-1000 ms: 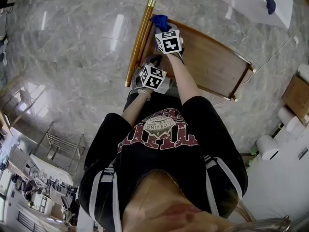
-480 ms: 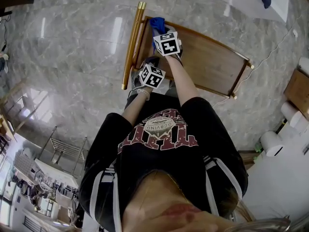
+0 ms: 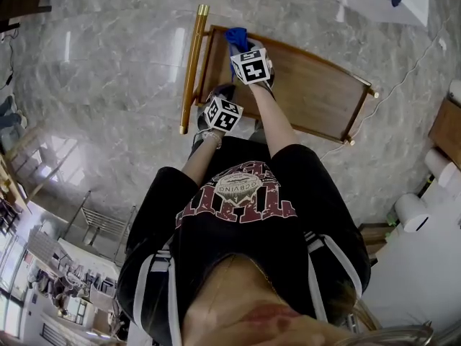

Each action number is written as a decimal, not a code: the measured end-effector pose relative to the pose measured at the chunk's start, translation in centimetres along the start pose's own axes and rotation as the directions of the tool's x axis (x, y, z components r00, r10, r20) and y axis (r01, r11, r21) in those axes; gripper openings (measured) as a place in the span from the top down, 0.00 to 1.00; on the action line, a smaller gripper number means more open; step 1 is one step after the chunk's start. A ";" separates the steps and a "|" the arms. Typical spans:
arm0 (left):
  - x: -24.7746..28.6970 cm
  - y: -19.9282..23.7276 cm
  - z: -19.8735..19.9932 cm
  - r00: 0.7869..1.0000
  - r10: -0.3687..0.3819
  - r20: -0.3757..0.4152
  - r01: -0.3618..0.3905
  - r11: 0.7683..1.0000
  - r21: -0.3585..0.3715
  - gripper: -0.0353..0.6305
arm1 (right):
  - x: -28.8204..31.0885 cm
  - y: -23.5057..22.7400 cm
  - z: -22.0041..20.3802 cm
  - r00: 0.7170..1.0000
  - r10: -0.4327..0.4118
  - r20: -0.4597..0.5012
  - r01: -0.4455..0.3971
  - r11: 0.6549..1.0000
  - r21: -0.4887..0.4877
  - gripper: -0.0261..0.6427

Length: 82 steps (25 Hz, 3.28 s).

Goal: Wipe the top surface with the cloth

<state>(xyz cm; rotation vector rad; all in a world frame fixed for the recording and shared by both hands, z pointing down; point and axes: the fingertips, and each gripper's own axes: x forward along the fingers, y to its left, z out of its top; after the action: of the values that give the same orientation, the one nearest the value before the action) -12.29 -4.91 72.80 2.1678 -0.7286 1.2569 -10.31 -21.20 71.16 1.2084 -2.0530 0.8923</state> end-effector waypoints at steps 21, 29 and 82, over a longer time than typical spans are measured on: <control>0.3 -0.5 -0.1 0.997 0.028 -0.067 -0.024 0.998 0.056 0.88 | -2.8 -3.6 -2.3 1.000 -0.028 0.001 0.028 0.999 0.035 0.88; 0.5 -0.6 -0.1 0.996 0.055 -0.076 -0.049 0.995 0.081 0.88 | -4.0 -5.4 -3.5 0.999 -0.045 -0.009 0.046 0.997 0.061 0.88; 0.8 -0.9 -0.2 0.973 0.170 -0.156 -0.162 0.985 0.065 0.88 | -12.5 -15.8 -10.5 0.987 -0.156 -0.027 0.158 0.979 0.131 0.88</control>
<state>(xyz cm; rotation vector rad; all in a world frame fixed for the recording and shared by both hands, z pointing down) -11.50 -4.29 73.50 2.0498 -0.8313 1.5327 10.63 -12.45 71.94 1.4080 -1.8796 0.9716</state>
